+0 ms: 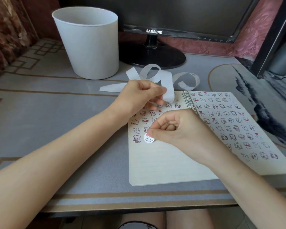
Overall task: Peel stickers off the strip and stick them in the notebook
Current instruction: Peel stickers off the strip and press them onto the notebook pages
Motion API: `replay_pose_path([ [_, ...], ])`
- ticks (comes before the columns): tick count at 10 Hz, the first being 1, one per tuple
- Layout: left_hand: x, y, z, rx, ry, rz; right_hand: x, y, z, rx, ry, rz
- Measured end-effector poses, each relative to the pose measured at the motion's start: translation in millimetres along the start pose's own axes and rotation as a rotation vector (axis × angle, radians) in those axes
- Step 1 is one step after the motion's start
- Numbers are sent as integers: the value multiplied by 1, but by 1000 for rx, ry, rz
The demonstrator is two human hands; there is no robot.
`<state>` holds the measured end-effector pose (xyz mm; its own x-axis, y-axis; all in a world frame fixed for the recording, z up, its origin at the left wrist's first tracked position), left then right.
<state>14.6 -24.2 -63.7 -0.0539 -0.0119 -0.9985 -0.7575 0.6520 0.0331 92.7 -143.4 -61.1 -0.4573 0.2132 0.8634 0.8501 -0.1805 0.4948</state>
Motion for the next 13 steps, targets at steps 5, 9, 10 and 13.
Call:
replay_pose_path([
  [5, -1, -1, -1, 8, -1, 9, -1, -2, -1, -49, 25, -53],
  [9, -1, -1, -1, 10, -1, 4, -4, -6, 0, -97, 22, -128],
  [10, -1, 0, -1, 11, -4, 3, -3, -6, 0, -105, 29, -158],
  [13, 0, -2, -1, 14, -17, 8, -1, -8, 2, -116, 56, -291],
])
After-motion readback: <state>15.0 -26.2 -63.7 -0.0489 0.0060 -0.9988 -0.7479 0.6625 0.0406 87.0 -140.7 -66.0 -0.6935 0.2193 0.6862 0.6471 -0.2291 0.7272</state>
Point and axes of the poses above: each hand's wrist, its own z-axis towards the middle knuckle, its own y-axis out of the back of the hand, x = y × z, the point moved 1 cm from there along z, towards the middle knuckle
